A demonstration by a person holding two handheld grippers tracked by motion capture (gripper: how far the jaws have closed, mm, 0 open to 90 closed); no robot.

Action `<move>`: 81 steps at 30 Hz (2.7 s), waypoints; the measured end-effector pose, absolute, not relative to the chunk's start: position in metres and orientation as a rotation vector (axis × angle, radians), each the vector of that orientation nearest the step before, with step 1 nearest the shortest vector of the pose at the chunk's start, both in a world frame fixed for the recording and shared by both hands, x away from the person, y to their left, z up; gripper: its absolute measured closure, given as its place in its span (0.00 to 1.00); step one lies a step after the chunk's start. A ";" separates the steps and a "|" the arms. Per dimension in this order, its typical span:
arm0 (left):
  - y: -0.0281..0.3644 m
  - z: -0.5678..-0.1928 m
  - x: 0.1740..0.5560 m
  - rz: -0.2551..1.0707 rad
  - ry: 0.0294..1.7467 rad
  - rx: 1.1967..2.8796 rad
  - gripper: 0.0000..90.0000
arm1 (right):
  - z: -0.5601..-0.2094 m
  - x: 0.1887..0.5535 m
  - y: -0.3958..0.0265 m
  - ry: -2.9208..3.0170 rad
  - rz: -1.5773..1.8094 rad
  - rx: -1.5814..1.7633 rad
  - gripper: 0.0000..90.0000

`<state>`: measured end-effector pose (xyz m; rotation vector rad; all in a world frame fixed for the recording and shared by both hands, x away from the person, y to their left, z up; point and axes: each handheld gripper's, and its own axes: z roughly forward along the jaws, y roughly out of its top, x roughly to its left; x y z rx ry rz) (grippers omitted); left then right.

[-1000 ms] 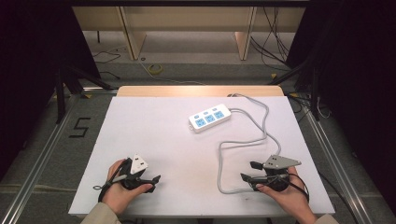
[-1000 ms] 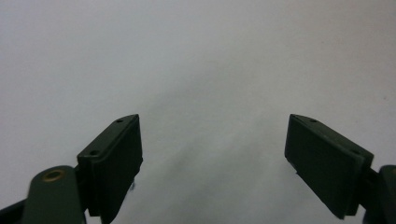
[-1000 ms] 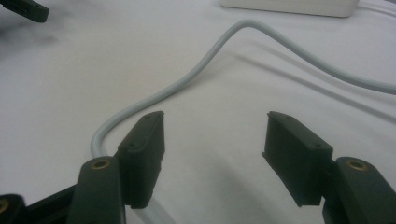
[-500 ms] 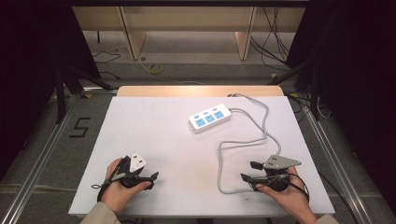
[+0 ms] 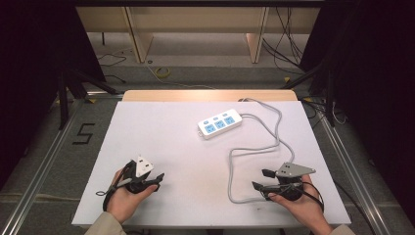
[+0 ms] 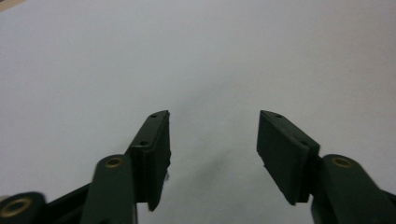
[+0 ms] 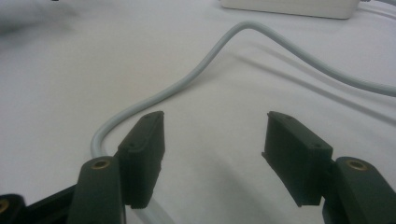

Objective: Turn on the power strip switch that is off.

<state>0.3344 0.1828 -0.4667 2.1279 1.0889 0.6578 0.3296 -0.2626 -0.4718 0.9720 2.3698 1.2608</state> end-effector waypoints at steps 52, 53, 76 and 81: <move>0.157 -0.452 0.363 0.649 1.055 2.173 1.00 | -0.473 0.330 -0.262 2.377 1.253 0.971 0.43; 0.157 -0.452 0.363 0.649 1.055 2.173 1.00 | -0.473 0.330 -0.262 2.377 1.253 0.971 0.43; 0.141 -0.445 0.382 0.660 1.020 2.163 1.00 | -0.473 0.330 -0.263 2.373 1.255 0.979 0.43; 0.136 -0.444 0.385 0.664 1.008 2.169 1.00 | -0.473 0.330 -0.263 2.372 1.256 0.978 0.43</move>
